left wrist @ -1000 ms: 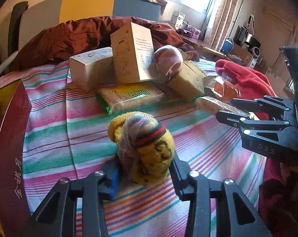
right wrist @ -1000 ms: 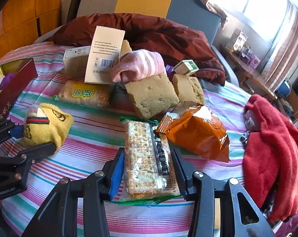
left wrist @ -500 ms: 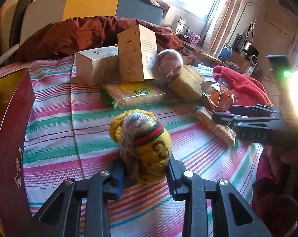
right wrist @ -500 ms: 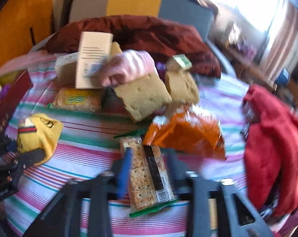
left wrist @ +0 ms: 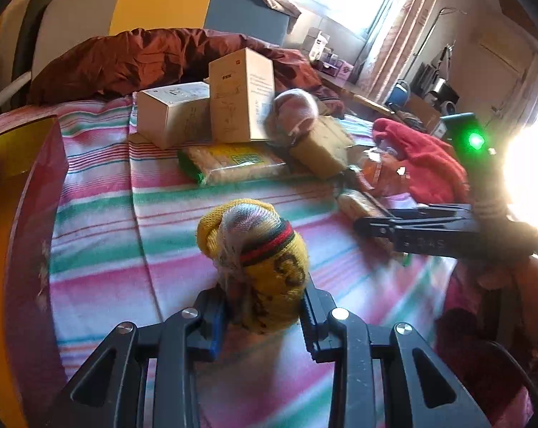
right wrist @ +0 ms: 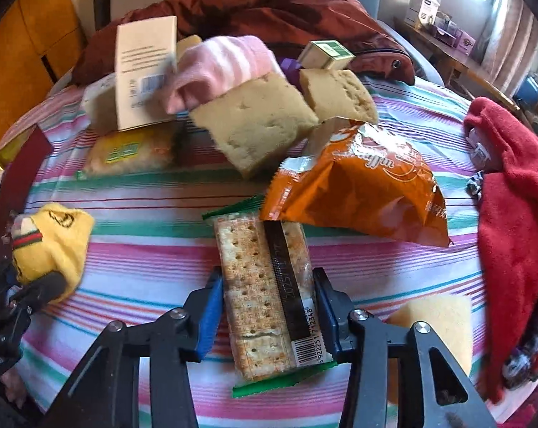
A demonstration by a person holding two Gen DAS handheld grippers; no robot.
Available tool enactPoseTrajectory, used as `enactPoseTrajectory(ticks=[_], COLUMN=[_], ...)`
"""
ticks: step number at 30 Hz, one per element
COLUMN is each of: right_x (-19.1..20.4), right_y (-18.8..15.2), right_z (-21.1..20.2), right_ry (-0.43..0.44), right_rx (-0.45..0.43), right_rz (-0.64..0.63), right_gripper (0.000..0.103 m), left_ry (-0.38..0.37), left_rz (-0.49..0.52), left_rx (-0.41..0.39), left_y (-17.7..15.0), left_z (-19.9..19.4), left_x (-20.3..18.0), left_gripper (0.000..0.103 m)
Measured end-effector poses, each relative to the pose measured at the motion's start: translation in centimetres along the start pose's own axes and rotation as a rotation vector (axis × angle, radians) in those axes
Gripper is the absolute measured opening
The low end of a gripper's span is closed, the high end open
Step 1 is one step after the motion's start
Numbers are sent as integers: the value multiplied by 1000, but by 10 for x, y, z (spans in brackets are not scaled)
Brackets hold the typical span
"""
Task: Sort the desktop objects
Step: 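Lift the cracker packet and yellow doll off the bed cover with both tools, then carry both items over the gold tray and open both tools to drop them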
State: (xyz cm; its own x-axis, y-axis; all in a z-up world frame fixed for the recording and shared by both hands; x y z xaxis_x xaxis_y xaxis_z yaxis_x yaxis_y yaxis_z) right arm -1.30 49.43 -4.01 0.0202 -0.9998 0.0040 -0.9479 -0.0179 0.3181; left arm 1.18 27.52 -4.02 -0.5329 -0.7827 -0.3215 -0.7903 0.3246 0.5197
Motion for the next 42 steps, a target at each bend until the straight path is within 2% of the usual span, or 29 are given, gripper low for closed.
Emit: enactPoseTrajectory(ticks=[2, 5, 10, 18, 22, 26, 32, 33, 35, 39, 41, 42], right_x=[7, 20, 56, 151, 205, 255, 321, 328, 340, 352, 354, 354], right_y=[-2, -8, -8, 27, 47, 64, 89, 92, 96, 107, 113, 115], right_z=[-3, -12, -33, -66, -74, -73, -52, -47, -36, -10, 1, 4], right_ry=[-1, 58, 145, 236, 273, 296, 272, 260, 233, 188, 187, 198], right_rx=[-1, 1, -29, -100, -108, -95, -33, -24, 6, 47, 62, 64], right_rz=[-9, 20, 47, -41, -101, -147, -190, -192, -192, -154, -124, -114], right_gripper=[47, 47, 48, 48, 48, 48, 48, 48, 48, 48, 50, 50], left_ry=[-15, -33, -58, -3, 46, 95, 120, 132, 145, 170, 227, 224], left_rz=[17, 27, -4, -87, -166, -243, -322, -328, -314, -315, -357, -375], left_rx=[0, -7, -65, -161, -179, -147, -4, 3, 66, 120, 147, 146], left_y=[-5, -11, -11, -14, -17, -19, -17, -16, -11, -2, 2, 1], left_z=[-11, -30, -68, -127, -149, -157, -141, -139, -127, -111, -107, -109], left_x=[-3, -4, 8, 60, 108, 162, 225, 231, 241, 253, 261, 264], left_gripper=[33, 33, 33, 33, 33, 34, 34, 34, 34, 39, 45, 46])
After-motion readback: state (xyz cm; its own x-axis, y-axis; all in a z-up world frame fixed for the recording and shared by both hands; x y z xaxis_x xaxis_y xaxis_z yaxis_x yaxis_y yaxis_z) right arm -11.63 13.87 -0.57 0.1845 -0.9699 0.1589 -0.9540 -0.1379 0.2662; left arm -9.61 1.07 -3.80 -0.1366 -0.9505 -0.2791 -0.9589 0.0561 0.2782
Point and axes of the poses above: each gripper's, at about its wrist camera, not at the fingertips, and z roughly the way its jaws point, x to its left, y to its top, the point moved 1 cm from there along z, roughly the way its jaws point, and after that the axes turned 8 degrees about x, right-handed, at the moved point
